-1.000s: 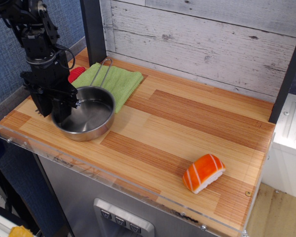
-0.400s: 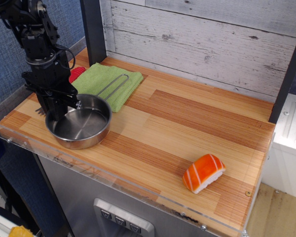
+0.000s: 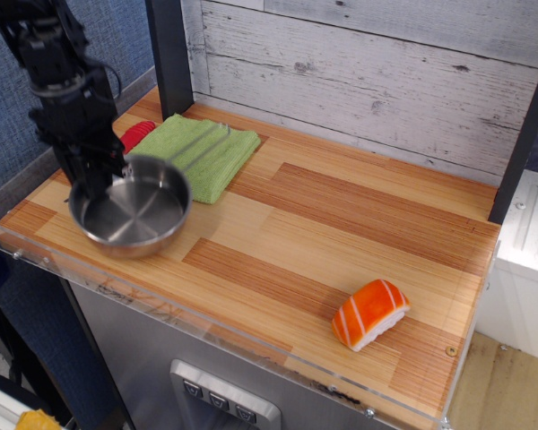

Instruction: Move the pot to the left of the orange and white object.

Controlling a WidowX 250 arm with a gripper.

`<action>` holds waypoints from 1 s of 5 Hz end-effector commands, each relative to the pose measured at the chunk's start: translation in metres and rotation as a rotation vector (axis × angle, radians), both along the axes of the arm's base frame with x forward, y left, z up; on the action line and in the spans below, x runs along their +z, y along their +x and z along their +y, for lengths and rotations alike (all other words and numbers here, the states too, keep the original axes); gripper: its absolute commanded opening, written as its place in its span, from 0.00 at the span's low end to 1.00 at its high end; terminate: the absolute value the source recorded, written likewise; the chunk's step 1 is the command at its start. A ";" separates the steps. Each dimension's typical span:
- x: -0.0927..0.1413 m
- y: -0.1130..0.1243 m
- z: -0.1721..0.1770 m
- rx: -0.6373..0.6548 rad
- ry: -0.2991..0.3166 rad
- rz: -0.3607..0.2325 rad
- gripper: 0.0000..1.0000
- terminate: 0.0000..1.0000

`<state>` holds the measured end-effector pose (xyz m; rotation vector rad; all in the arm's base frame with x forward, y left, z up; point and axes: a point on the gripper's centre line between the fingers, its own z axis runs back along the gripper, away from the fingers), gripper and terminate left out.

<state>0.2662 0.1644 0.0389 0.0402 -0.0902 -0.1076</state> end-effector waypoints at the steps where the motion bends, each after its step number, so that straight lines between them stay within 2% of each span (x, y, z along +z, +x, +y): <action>1: 0.062 0.019 -0.016 -0.128 0.032 -0.158 0.00 0.00; 2: 0.074 0.035 -0.045 -0.248 -0.012 -0.209 0.00 0.00; 4: 0.095 0.067 -0.097 -0.485 0.006 -0.283 0.00 0.00; 5: 0.094 0.082 -0.121 -0.568 0.014 -0.299 0.00 0.00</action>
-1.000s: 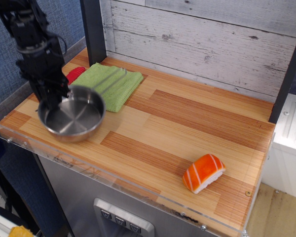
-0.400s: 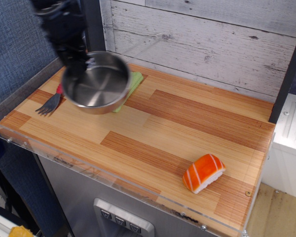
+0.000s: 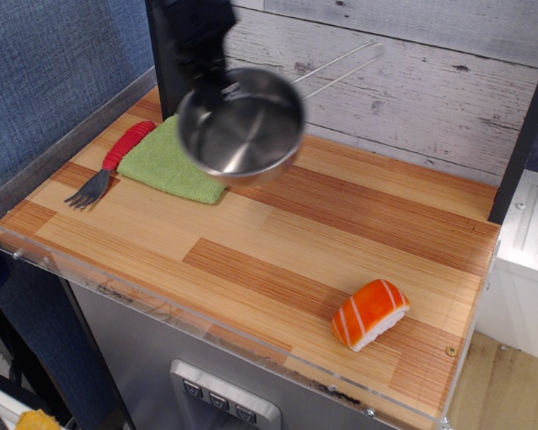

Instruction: Move the pot to the left of the orange and white object.

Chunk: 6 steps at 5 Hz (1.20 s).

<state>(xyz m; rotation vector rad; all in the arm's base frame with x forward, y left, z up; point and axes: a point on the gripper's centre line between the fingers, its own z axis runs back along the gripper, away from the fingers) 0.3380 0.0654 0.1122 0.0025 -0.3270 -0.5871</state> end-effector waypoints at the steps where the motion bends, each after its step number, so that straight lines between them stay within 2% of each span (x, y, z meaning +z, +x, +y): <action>1: 0.008 0.017 -0.037 -0.150 0.040 -0.056 0.00 0.00; 2: -0.009 0.013 -0.050 -0.240 0.065 -0.019 0.00 0.00; 3: -0.027 0.008 -0.062 -0.302 0.105 -0.009 0.00 0.00; 6: -0.057 0.007 -0.077 -0.381 0.140 0.031 0.00 0.00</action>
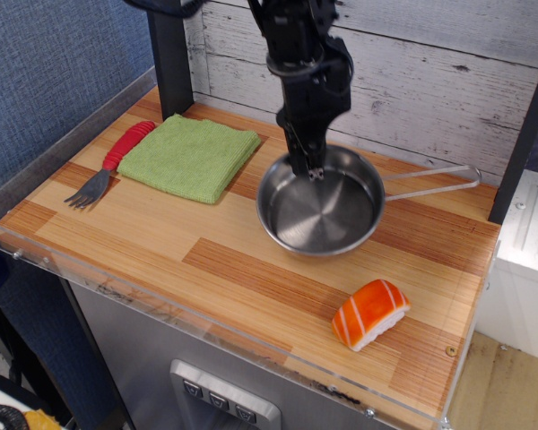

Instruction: Move the pot to the left of the orange and white object.

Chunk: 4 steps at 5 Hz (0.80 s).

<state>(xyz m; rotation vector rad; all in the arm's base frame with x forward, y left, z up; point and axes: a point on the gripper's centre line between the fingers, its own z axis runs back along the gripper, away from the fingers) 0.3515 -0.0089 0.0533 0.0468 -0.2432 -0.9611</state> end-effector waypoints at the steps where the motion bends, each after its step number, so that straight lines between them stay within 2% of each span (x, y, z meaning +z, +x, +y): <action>1: -0.007 -0.003 -0.006 -0.045 0.018 -0.006 0.00 0.00; 4: -0.028 0.004 -0.005 -0.056 0.025 0.036 0.00 0.00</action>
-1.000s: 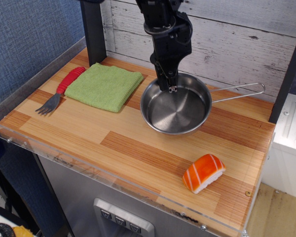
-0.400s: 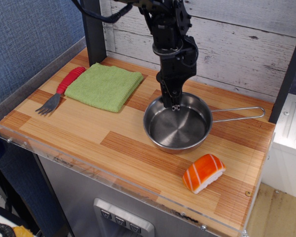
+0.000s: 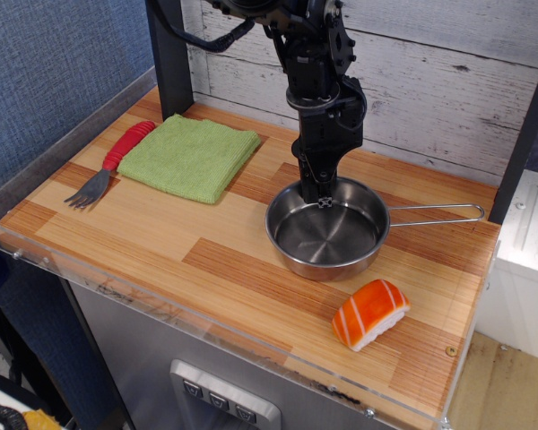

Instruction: Move the pot to the left of the orange and white object.

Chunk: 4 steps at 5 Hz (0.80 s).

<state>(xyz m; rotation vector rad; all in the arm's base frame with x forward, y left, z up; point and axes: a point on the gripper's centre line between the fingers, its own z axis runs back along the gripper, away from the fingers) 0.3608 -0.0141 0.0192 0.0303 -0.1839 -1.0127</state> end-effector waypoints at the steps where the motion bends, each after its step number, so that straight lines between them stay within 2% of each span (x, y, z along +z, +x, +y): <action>1: 0.006 -0.005 0.001 -0.020 -0.001 -0.016 1.00 0.00; 4: 0.014 -0.008 0.002 -0.024 0.004 -0.023 1.00 0.00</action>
